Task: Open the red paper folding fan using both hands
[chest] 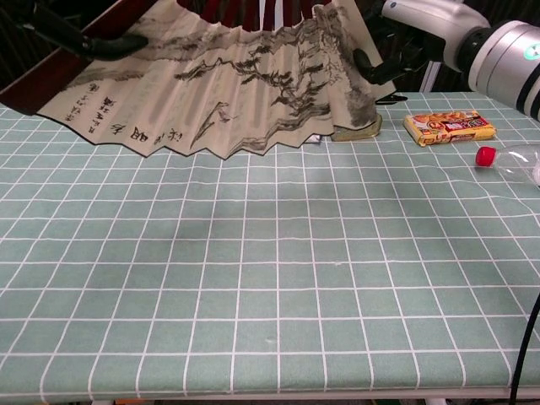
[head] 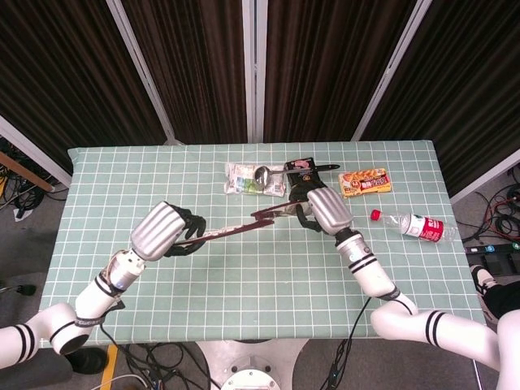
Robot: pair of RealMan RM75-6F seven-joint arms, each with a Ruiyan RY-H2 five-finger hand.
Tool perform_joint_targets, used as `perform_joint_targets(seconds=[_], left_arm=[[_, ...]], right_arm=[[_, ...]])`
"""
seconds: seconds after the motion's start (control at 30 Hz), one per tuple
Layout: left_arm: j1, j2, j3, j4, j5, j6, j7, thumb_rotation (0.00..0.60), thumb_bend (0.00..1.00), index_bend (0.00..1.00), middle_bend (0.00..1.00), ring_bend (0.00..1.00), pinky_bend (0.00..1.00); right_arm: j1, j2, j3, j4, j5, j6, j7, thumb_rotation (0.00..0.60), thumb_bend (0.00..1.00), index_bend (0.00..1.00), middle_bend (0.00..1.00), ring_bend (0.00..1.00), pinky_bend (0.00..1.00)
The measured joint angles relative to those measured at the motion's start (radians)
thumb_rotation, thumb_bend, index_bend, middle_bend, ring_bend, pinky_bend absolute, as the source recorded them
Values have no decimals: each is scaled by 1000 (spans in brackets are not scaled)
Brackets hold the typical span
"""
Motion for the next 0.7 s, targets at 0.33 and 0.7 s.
perform_joint_targets(seconds=[0.33,0.7], left_arm=[[12,-97,18,172,58,69,205,600,351,635,743,745,874],[30,-183,50,264,115,113,442,600,353,631,732,744,874]], right_arm=[[-50,-18,-19,70,-113,186,-92,600,560,678,388,239,129],[-137,-100,-60,203,-209,363,-139,600,553,653,387,239,97]])
